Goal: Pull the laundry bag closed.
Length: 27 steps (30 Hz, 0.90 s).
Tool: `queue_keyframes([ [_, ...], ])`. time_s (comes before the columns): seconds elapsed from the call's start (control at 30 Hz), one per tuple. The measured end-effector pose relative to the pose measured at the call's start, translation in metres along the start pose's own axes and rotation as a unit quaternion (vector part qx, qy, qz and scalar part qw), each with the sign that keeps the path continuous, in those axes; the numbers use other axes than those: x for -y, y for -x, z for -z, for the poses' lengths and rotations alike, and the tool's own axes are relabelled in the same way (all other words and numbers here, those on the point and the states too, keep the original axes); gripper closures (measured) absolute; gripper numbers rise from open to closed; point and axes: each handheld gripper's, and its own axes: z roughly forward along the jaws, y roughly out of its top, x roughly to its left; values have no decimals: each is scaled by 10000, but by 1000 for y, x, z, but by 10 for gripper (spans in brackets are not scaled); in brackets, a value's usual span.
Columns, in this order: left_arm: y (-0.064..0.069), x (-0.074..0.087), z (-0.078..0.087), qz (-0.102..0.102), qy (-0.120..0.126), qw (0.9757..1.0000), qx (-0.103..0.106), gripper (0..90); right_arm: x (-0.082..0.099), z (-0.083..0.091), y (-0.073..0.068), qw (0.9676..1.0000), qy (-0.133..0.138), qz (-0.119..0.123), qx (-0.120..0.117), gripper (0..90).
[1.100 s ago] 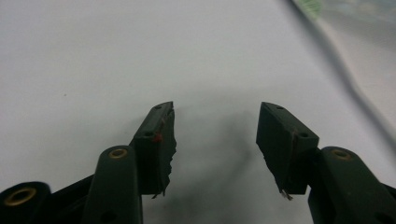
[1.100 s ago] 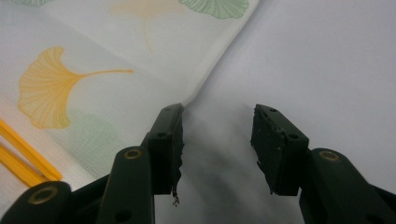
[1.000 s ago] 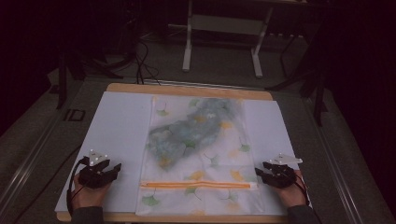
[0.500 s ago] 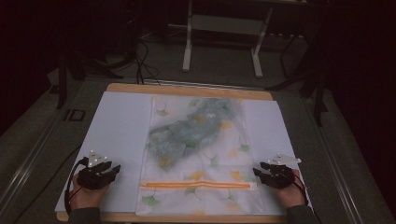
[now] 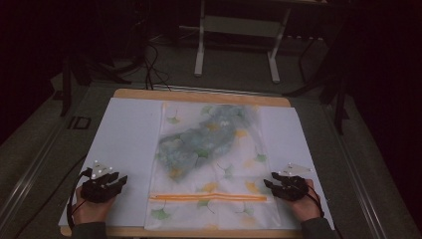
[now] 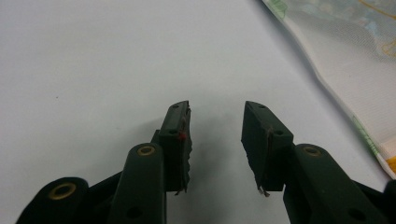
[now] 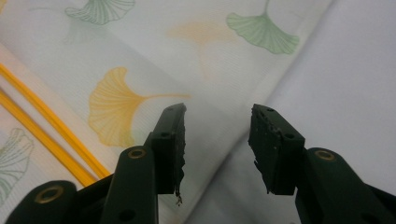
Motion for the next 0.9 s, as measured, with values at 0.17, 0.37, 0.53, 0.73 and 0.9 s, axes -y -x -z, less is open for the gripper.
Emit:
queue_keyframes([
  [0.17, -2, 1, 1, 23, -14, 10000, -8, 618, -7, -3, -3, 9998, -53, 169, -117, 563],
  [0.37, -4, 1, 2, 29, -44, 10000, 34, 614, -17, -8, -11, 9989, -78, 348, -320, 574],
  [0.53, -4, 1, 2, 0, -88, 9999, 56, 612, -24, -10, -17, 9974, -75, 509, -504, 575],
  [0.73, -2, 0, 0, -69, -155, 9998, 98, 604, -34, -13, -25, 9958, -85, 638, -654, 579],
  [0.9, 0, 0, -1, -164, -205, 9995, 160, 599, -41, -19, -34, 9936, -149, 808, -772, 584],
])
